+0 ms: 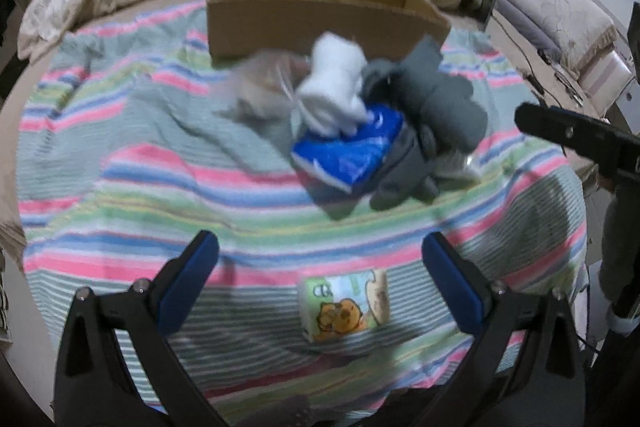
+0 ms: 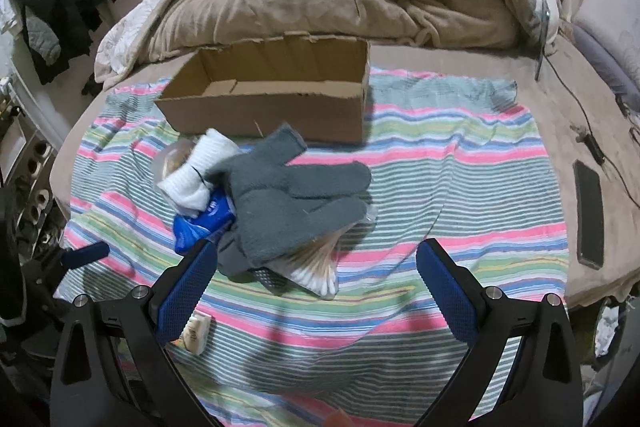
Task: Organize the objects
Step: 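Grasp the green cartoon tissue pack with the left tool while the right tool grasps the grey gloves, then carry the tissue pack and grey gloves into the cardboard box with both tools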
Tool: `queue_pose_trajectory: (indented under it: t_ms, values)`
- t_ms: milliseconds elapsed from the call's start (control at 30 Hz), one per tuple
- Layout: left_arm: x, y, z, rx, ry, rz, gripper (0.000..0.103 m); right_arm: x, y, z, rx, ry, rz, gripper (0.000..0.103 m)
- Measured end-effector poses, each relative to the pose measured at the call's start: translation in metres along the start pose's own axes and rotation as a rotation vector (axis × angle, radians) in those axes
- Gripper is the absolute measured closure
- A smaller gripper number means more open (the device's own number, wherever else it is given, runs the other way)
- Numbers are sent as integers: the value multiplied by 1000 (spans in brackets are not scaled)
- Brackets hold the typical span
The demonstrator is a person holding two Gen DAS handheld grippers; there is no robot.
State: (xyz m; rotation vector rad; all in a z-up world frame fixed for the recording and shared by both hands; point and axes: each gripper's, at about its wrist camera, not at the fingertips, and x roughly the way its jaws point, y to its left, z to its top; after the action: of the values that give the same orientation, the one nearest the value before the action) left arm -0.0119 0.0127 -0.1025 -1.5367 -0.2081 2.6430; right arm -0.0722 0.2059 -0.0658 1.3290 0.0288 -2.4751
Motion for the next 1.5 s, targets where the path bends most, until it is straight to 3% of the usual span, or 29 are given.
queue_pose_trajectory:
  t_ms: [267, 533, 733, 767, 967, 1033, 1100, 1233, 1300, 1500]
  values:
    - [34, -1, -17, -3, 106, -17, 2, 21, -2, -3, -1, 39, 13, 1]
    - [55, -14, -32, 90, 148, 27, 2, 29, 1, -4, -5, 57, 30, 2]
    - [58, -10, -37, 111, 133, 50, 24, 37, 6, -3, -12, 70, 69, 6]
    - [57, -10, -37, 115, 128, 50, 32, 38, 8, -3, -17, 69, 72, 6]
    - [48, -1, -37, 96, 95, 0, 35, 47, 20, 5, -44, 63, 84, 10]
    - [44, 1, -36, 93, 80, -14, 36, 51, 21, 8, -54, 55, 67, 16]
    - [40, 3, -34, 89, 66, -20, 36, 57, 21, 8, -71, 63, 43, 31]
    - [26, 10, -30, 74, 30, -39, 36, 56, 17, 6, -67, 53, 65, 49]
    - [19, 15, -27, 61, 15, -51, 36, 53, 15, 6, -49, 45, 73, 64]
    - [-12, 25, -15, 47, -39, -81, 36, 33, 16, 9, -58, 6, 87, 70]
